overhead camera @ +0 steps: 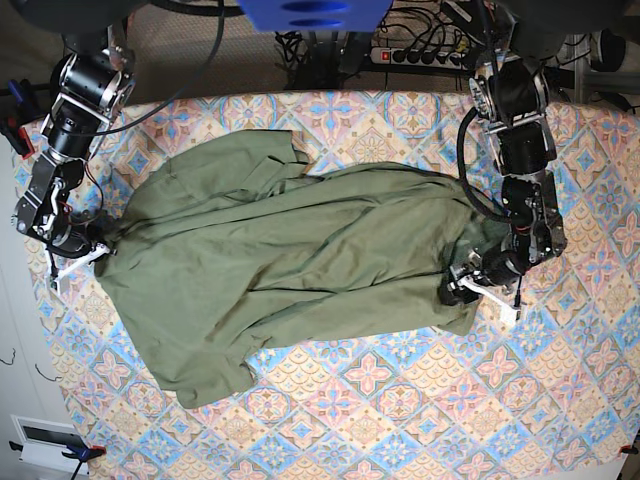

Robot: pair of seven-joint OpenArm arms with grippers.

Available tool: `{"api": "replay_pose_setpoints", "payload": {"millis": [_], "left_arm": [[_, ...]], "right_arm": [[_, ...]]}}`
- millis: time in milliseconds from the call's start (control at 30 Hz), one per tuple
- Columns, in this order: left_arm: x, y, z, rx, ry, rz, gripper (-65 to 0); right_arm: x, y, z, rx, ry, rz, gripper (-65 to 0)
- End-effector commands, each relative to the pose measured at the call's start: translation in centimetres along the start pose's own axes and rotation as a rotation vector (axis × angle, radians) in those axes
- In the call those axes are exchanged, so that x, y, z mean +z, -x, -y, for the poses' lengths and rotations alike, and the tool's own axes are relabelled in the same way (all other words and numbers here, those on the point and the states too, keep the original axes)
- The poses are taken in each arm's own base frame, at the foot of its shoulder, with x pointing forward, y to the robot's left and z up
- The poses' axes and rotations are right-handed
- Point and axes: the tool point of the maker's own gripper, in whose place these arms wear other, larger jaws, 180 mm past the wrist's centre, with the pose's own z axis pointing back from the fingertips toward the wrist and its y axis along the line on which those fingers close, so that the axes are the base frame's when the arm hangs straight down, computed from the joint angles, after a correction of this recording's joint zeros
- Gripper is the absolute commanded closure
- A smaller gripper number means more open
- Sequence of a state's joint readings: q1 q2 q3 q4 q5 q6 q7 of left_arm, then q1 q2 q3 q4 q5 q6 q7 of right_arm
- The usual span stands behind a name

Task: Layout the t-shirt on the table in an organized manner, then fold the t-shirt properly
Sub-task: 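Release with the left gripper and reach it to the shirt hem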

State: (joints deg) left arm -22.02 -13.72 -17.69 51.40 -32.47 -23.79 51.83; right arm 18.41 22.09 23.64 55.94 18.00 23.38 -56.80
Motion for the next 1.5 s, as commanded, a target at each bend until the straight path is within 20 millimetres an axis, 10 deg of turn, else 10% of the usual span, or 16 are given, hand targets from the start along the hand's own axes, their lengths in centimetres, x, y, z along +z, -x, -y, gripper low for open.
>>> {"api": "replay_pose_setpoints", "payload": {"millis": [0, 100, 233, 633, 867, 1000, 1233, 1467], "left_arm": [[0.2, -1.7, 0.6, -0.014, 0.019, 0.030, -37.8], [0.1, -1.6, 0.9, -0.013, 0.025, 0.028, -31.2], [0.2, -3.3, 1.6, -0.018, 0.039, 0.069, -0.8], [2.2, -20.7, 9.3, -0.066, 0.160, 0.453, 0.0], [1.6, -26.1, 10.8, 0.057, 0.184, 0.579, 0.0], [1.3, -26.4, 10.1, 0.033, 0.125, 0.598, -12.7], [1.2, -24.6, 4.9, 0.095, -0.037, 0.591, -61.5], [0.0, -18.7, 2.6, 0.051, -0.045, 0.407, -55.7]], "right_arm": [[1.0, -2.7, 0.5, 0.010, 0.007, 0.066, -1.2], [1.0, -2.6, 0.5, 0.010, 0.008, 0.065, -1.2], [1.0, -2.6, 0.5, 0.010, 0.008, 0.065, -1.2], [0.9, -2.3, 0.3, 0.008, 0.002, 0.059, -1.2], [1.1, -2.2, -1.2, 0.035, -0.013, 0.058, -1.2], [1.8, -2.7, -2.1, 0.082, -0.025, 0.068, -1.2], [1.9, -2.6, -2.1, 0.084, -0.024, 0.067, -1.2], [1.8, -1.6, -1.8, 0.086, -0.017, 0.044, -1.2]]}}
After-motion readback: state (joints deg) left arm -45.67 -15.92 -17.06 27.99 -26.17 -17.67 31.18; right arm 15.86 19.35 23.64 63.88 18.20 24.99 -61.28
